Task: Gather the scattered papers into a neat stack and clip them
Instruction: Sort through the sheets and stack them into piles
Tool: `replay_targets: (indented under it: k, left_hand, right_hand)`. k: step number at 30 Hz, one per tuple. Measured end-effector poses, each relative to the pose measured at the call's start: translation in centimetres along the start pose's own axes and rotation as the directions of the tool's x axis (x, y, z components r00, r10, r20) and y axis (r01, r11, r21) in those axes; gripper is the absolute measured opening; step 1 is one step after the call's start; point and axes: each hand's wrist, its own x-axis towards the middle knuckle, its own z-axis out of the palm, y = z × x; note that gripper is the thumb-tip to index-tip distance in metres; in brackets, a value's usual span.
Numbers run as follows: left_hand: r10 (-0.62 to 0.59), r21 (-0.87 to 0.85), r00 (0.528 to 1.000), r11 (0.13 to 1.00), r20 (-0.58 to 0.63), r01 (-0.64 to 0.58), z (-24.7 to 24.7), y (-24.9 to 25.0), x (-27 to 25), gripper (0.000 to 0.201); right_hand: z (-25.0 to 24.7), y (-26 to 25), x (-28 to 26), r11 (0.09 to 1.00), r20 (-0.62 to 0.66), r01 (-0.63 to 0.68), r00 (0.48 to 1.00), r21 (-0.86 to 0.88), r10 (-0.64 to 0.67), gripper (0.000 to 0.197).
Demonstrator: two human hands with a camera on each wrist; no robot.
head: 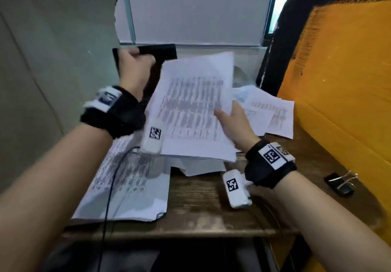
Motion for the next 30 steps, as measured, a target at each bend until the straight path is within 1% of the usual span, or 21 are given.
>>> replay_targets:
  k: [1, 3, 5, 6, 7, 8, 10, 11, 12, 13, 15, 16, 17, 18, 20, 21, 22, 24, 26, 28, 30]
  left_hand:
    - [0.006, -0.036, 1.000, 0.999, -0.013, -0.007, -0.8, 1.6, 0.7, 0.032]
    - [0.005, -0.122, 1.000, 0.993, 0.016, -0.003, -1.3, 3.8, 1.6, 0.016]
    - [-0.027, -0.163, 0.997, 0.986, 0.077, 0.039, -0.7, 4.8, 1.6, 0.013]
    - [-0.057, -0.154, 0.991, 0.985, 0.122, 0.076, -0.2, 4.8, 1.2, 0.011]
    - [-0.094, -0.139, 0.982, 0.983, 0.162, 0.117, 0.3, 4.5, 0.7, 0.009]
    - [-0.132, -0.124, 0.970, 0.979, 0.202, 0.159, 0.9, 3.8, 0.3, 0.013]
    - [-0.202, -0.087, 0.942, 0.969, 0.268, 0.233, 1.7, 1.8, -0.4, 0.019]
    - [-0.231, -0.074, 0.930, 0.962, 0.287, 0.262, 1.8, 0.6, -0.5, 0.019]
    - [-0.258, -0.064, 0.921, 0.955, 0.293, 0.288, 1.9, -0.7, -0.6, 0.019]
    - [-0.291, -0.063, 0.911, 0.945, 0.291, 0.322, 1.9, -1.9, -0.6, 0.018]
    - [-0.351, -0.060, 0.893, 0.922, 0.282, 0.382, 2.0, -4.4, -0.5, 0.016]
    - [-0.377, -0.065, 0.883, 0.910, 0.280, 0.410, 2.2, -5.5, -0.4, 0.017]
    - [-0.401, -0.081, 0.871, 0.895, 0.283, 0.438, 2.5, -6.4, -0.3, 0.017]
    - [-0.424, -0.101, 0.857, 0.878, 0.292, 0.469, 2.9, -7.3, -0.2, 0.018]
    - [-0.456, -0.146, 0.833, 0.844, 0.312, 0.517, 4.1, -8.7, -0.1, 0.017]
    - [-0.464, -0.172, 0.825, 0.828, 0.323, 0.533, 4.6, -9.2, -0.2, 0.015]
    - [-0.472, -0.202, 0.817, 0.811, 0.331, 0.549, 5.1, -9.6, -0.4, 0.013]
    - [-0.480, -0.259, 0.807, 0.778, 0.343, 0.573, 5.9, -10.4, -0.6, 0.010]
    - [-0.469, -0.312, 0.815, 0.761, 0.341, 0.568, 6.3, -11.2, -0.7, 0.009]
    - [-0.462, -0.342, 0.829, 0.760, 0.314, 0.553, 6.5, -12.4, -0.6, 0.011]
    - [-0.458, -0.336, 0.832, 0.766, 0.313, 0.548, 6.7, -14.0, -0.8, 0.015]
  right_hand:
    - [1.7, 0.1, -0.6, 0.999, 0.066, -0.046, 0.997, 0.009, 0.046, 0.026]
    - [5.7, 0.3, -2.0, 0.983, 0.186, -0.176, 0.969, 0.054, 0.163, 0.026]
    - [9.5, 0.1, -3.7, 0.961, 0.270, -0.274, 0.929, 0.044, 0.252, 0.022]
    - [11.0, 0.1, -4.4, 0.947, 0.317, -0.321, 0.901, 0.032, 0.295, 0.022]
    - [12.0, -0.1, -5.1, 0.924, 0.375, -0.381, 0.862, 0.032, 0.342, 0.024]
    - [12.5, -0.3, -5.6, 0.904, 0.445, -0.427, 0.814, 0.024, 0.373, 0.025]
    - [11.7, -0.4, -5.7, 0.912, 0.558, -0.404, 0.742, -0.067, 0.370, 0.012]
    - [10.7, -0.4, -5.2, 0.924, 0.576, -0.361, 0.732, -0.125, 0.364, 0.014]
    - [9.4, -0.1, -4.3, 0.930, 0.545, -0.320, 0.754, -0.182, 0.367, 0.020]
    - [8.1, 0.5, -2.8, 0.929, 0.471, -0.294, 0.802, -0.227, 0.369, 0.023]
    - [4.9, 2.0, 0.3, 0.904, 0.262, -0.255, 0.898, -0.344, 0.353, 0.025]
    - [3.3, 2.8, 1.6, 0.865, 0.172, -0.253, 0.919, -0.432, 0.355, 0.028]
    - [2.0, 3.5, 2.6, 0.818, 0.115, -0.269, 0.920, -0.509, 0.375, 0.032]
    - [0.9, 4.1, 3.3, 0.789, 0.097, -0.315, 0.901, -0.528, 0.424, 0.035]
    - [0.5, 4.6, 3.7, 0.778, 0.159, -0.435, 0.819, -0.452, 0.551, 0.033]
    - [0.9, 4.9, 4.0, 0.776, 0.207, -0.445, 0.792, -0.448, 0.574, 0.033]
    - [1.5, 5.1, 4.2, 0.759, 0.247, -0.406, 0.776, -0.508, 0.580, 0.033]
    - [2.5, 5.6, 4.4, 0.744, 0.284, -0.297, 0.790, -0.598, 0.543, 0.034]
    - [2.0, 5.6, 4.9, 0.783, 0.242, -0.264, 0.853, -0.563, 0.462, 0.030]
    - [0.0, 5.8, 5.6, 0.885, 0.142, -0.275, 0.927, -0.375, 0.348, 0.016]
    - [-2.5, 6.5, 6.2, 0.958, 0.012, -0.234, 0.971, -0.165, 0.240, 0.011]
